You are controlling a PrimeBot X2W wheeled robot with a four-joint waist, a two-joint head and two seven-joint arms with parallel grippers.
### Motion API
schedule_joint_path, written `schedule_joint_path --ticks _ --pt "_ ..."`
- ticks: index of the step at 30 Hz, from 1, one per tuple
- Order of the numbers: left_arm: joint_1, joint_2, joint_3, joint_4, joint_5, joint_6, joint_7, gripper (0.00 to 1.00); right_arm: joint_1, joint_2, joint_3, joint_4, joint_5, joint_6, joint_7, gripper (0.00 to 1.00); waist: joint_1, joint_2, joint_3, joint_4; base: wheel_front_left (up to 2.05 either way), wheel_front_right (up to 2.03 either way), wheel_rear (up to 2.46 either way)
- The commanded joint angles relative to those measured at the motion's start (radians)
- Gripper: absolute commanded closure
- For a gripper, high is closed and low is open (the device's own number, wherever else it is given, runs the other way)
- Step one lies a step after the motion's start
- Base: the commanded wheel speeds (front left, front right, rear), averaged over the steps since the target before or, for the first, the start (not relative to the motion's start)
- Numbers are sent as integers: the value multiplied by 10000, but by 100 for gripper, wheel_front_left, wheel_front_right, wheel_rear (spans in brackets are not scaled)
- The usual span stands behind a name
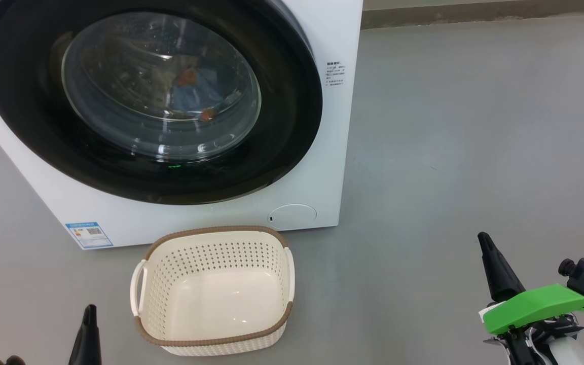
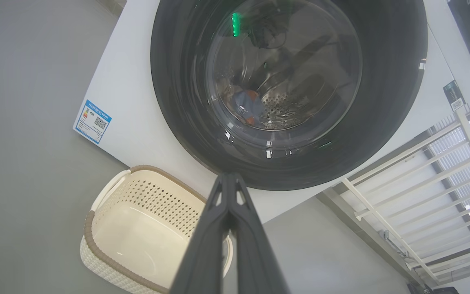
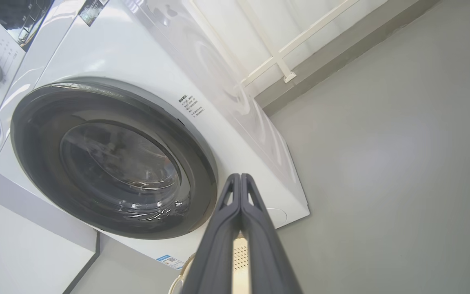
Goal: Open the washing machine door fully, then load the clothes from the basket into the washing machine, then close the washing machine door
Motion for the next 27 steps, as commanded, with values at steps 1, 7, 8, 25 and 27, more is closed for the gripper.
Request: schedule_joint_path --ticks 1,7,8,25,27 --pt "-493 83 229 -311 -295 18 94 100 -171 -54 -100 -297 346 -11 97 100 0 0 -1 3 0 0 0" --pt "-542 5 306 -329 -783 19 271 100 -149 22 -259 -328 915 -12 266 100 0 0 -3 15 0 0 0" --pt "-549 -7 319 -332 -862 19 299 100 -146 34 -285 -333 1007 -12 294 100 0 0 -4 17 0 0 0" --pt "-678 -213 525 -379 -2166 20 770 100 -88 239 -714 -415 2523 -16 747 100 0 0 -11 49 0 0 0" --pt "-694 -239 551 -385 -2329 20 829 100 -81 265 -768 -425 2712 -16 804 100 0 0 -11 53 0 0 0"
